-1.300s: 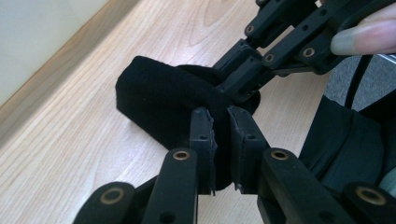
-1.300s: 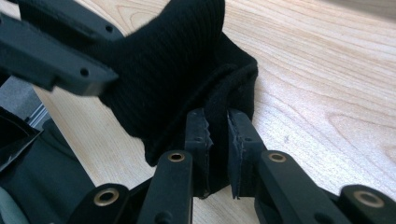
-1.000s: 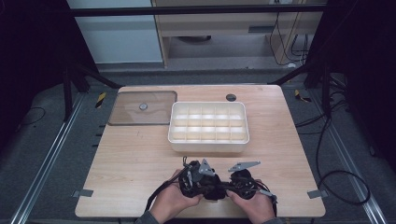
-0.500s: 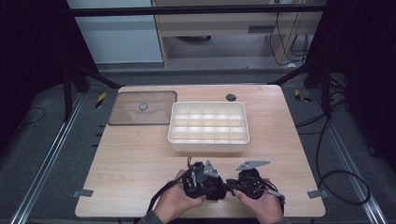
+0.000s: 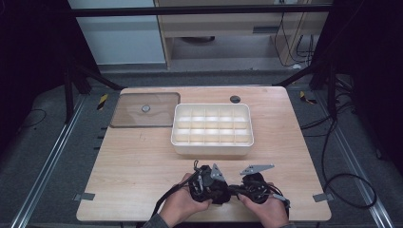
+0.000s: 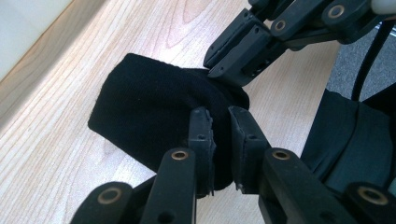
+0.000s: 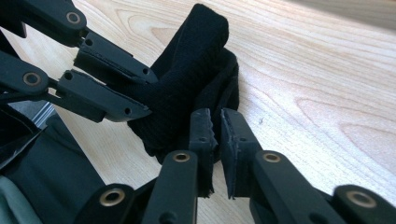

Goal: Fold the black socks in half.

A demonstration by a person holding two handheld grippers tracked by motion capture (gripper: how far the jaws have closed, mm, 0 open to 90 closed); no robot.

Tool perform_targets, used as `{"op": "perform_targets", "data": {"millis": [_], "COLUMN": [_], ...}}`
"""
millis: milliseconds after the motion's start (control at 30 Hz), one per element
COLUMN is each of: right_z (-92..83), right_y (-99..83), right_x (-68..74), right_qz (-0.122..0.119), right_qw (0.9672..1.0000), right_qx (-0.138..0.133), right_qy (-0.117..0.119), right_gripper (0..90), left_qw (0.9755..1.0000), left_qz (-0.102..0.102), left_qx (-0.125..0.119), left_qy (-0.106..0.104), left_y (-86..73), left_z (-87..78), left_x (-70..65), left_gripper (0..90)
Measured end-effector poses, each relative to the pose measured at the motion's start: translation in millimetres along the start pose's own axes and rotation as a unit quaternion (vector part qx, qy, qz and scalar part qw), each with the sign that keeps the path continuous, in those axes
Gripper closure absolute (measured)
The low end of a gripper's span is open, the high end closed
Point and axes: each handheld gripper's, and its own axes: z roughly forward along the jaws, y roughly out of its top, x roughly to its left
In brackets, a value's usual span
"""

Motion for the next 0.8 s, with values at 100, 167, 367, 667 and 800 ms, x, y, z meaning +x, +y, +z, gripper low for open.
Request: {"op": "perform_targets", "data": {"millis": [100, 167, 367, 667, 800], "right_z": [1.2, 1.3, 2.6, 4.3, 4.6], "right_y": [-0.4, -0.8, -2.8, -6.3, -6.7], "right_x": [0.0, -0.1, -1.0, -2.7, -2.5], "right_qz": [-0.002, -0.001, 0.004, 0.007, 0.006], "right_qw": [1.0, 1.0, 1.0, 0.9999, 0.9999], "right_qx": [0.001, 0.002, 0.006, 0.01, 0.01], "right_qy": [0.001, 0.002, 0.005, 0.007, 0.009], "right_gripper": [86.2, 87.1, 87.6, 86.9, 86.8], "left_qw": [1.0, 1.0, 0.9999, 0.9996, 0.9995], "left_qz": [0.001, 0.001, -0.007, -0.009, -0.008], "left_qx": [-0.001, -0.003, -0.013, -0.025, -0.029], "left_qy": [-0.001, -0.002, -0.007, -0.01, -0.009], "left_y": [0.6, 1.2, 3.0, 8.7, 10.9], "left_z": [0.5, 0.6, 1.0, 3.5, 4.4], "left_x": [-0.9, -1.4, -3.7, -6.2, -7.2], "left_gripper": [78.9, 78.3, 77.7, 77.6, 77.6]}}
